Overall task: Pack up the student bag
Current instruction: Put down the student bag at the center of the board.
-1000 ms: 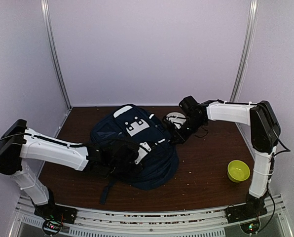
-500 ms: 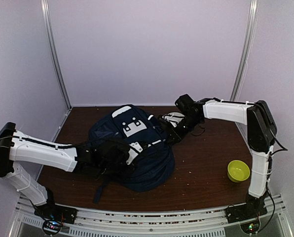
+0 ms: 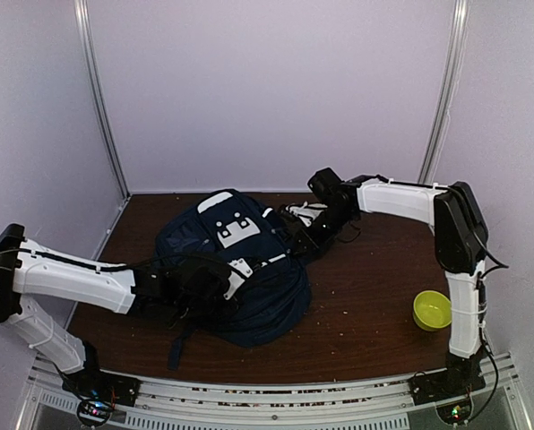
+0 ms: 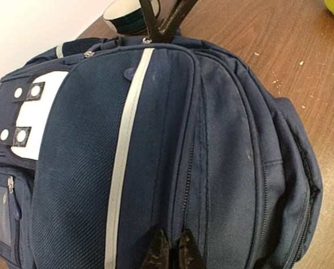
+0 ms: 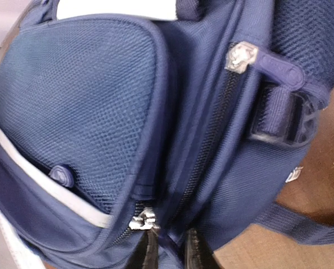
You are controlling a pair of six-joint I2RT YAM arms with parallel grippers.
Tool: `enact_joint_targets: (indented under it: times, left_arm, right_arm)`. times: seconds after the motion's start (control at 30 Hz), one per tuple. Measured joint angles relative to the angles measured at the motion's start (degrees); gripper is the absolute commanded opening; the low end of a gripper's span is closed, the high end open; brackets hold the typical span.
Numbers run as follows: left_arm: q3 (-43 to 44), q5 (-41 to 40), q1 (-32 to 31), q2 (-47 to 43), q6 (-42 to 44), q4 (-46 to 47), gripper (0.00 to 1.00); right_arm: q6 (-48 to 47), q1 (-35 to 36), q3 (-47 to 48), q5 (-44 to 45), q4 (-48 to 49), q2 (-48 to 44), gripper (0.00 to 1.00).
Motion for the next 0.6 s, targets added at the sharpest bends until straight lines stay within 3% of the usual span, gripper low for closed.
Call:
enact_joint_targets:
  times: [0.13,0.3,0.43,0.6]
  left_arm:
    - [-1.0,-1.3,-0.1,-2.5,-1.1,-2.1,0.36]
    - [-3.0,-4.1,-0.5,-7.3,-1.7,-7.2,0.57]
    - [-2.7,-8.7,-0.4,-12.3,-2.2,-11.0,0.82]
    - [0.6,-15.5,2.2,-18.7,-3.4,-15.3,0.96]
  right_arm:
    - [-0.6,-0.3,0.0,2.2,0.7,-0.7,0.36]
    - [-0.9,-4.4,0.0,6.1,1.7,-5.8,0.37]
    - [-1.4,-8.3,-0.4,6.4,2.3,-14.5,0.39]
    - [-1.9,-10.7,-6.5,7.0,6.0,-30.2,0.53]
